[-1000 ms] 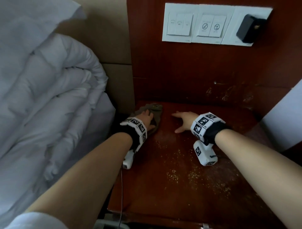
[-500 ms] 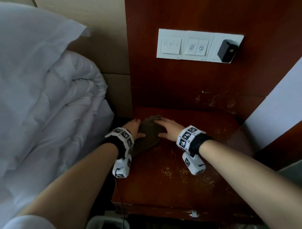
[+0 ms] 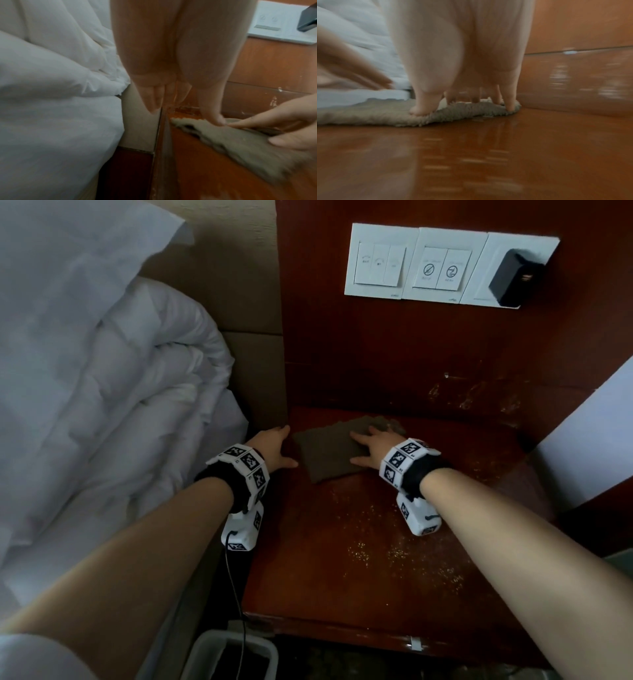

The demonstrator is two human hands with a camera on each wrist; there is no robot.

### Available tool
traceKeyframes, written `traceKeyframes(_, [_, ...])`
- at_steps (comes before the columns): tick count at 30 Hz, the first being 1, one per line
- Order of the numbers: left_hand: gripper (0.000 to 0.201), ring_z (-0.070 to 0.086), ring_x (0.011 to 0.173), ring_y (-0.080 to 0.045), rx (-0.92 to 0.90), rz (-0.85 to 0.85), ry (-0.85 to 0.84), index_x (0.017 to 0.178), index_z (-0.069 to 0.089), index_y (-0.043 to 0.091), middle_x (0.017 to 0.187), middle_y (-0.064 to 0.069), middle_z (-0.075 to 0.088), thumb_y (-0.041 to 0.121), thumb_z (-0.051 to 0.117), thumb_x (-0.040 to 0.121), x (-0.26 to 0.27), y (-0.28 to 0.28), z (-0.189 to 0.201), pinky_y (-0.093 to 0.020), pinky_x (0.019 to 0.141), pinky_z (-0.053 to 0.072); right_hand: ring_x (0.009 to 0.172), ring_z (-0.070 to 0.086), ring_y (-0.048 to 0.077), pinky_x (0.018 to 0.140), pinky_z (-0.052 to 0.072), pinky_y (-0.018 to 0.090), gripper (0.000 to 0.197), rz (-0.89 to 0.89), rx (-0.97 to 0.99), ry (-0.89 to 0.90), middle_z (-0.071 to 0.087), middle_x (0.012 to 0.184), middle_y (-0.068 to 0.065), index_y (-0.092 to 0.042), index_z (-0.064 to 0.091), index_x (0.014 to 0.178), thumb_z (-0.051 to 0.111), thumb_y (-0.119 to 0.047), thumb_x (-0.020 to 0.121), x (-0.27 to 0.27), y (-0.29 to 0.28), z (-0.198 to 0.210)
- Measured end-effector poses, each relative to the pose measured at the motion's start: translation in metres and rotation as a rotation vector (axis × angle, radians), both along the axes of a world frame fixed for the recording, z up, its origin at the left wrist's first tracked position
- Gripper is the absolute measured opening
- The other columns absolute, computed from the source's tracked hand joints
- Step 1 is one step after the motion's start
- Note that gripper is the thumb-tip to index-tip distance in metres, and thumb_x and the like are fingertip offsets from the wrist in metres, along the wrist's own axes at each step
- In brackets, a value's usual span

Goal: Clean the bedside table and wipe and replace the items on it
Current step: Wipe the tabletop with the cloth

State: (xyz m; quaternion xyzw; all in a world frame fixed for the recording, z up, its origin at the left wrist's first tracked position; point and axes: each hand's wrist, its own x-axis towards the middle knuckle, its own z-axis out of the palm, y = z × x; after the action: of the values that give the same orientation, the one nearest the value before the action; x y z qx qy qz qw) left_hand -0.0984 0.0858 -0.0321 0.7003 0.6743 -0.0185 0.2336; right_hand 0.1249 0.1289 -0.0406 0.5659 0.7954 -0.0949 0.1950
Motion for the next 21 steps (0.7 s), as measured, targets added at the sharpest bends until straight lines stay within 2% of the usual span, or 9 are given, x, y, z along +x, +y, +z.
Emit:
traceKeyframes(3, [0.086,0.025,0.142,-0.025,0.009,-0.020,-0.015,0.151,0.011,0.010,0.156,-0.011,0.022,0.033,0.063,0.087,0.011,0.006,-0.003,-0.029,0.113,0.024,0.141,0.025,0.036,0.115,0.024,0.041,0.073,-0.146,0.031,-0.021,0.014,0.157,0.018,-0.029,0.010,0.151,0.040,-0.058,0.092,0.032,0.011,-0.005])
traceKeyframes(6, [0.082,0.020,0.144,-0.024,-0.035,-0.086,0.006,0.151,0.011,0.013,0.158,-0.008,0.014,0.036,0.059,0.089,0.026,0.011,-0.008,-0.031,0.116,0.022,0.139,0.030,0.037,0.110,0.032,0.040,0.076,-0.233,0.043,-0.048,0.018,0.155,0.022,-0.027,0.010,0.152,0.041,-0.059,0.091,0.053,0.015,-0.006])
traceKeyframes(9, [0.081,0.013,0.146,-0.028,-0.074,-0.145,0.079,0.151,0.009,0.018,0.159,-0.009,0.007,0.042,0.056,0.090,0.041,0.018,-0.012,-0.035,0.117,0.019,0.136,0.033,0.039,0.109,0.036,0.043,0.076,-0.245,0.048,-0.069,0.023,0.152,0.023,-0.028,0.010,0.151,0.042,-0.061,0.090,0.056,0.018,-0.008])
traceKeyframes(12, [0.085,0.007,0.146,-0.034,-0.140,-0.187,0.168,0.152,0.005,0.022,0.159,-0.013,0.000,0.044,0.057,0.089,0.050,0.029,-0.012,-0.042,0.118,0.018,0.130,0.042,0.037,0.103,0.042,0.043,0.077,-0.215,0.050,-0.083,0.037,0.147,0.020,-0.025,0.012,0.151,0.043,-0.060,0.089,0.054,0.026,-0.011])
traceKeyframes(17, [0.092,0.012,0.144,-0.036,-0.178,-0.240,0.266,0.152,0.005,0.022,0.158,-0.014,0.001,0.049,0.062,0.084,0.053,0.043,-0.010,-0.042,0.116,0.024,0.124,0.049,0.035,0.095,0.045,0.037,0.076,-0.217,0.068,-0.081,0.046,0.140,0.019,-0.018,0.013,0.151,0.042,-0.056,0.092,0.054,0.041,-0.014])
traceKeyframes(21, [0.095,0.012,0.144,-0.036,-0.187,-0.245,0.280,0.152,0.004,0.021,0.158,-0.015,0.000,0.050,0.063,0.082,0.055,0.048,-0.010,-0.041,0.116,0.024,0.129,0.044,0.036,0.102,0.040,0.039,0.075,-0.248,0.065,-0.052,0.038,0.146,0.021,-0.019,0.012,0.152,0.042,-0.055,0.093,0.055,0.049,-0.010])
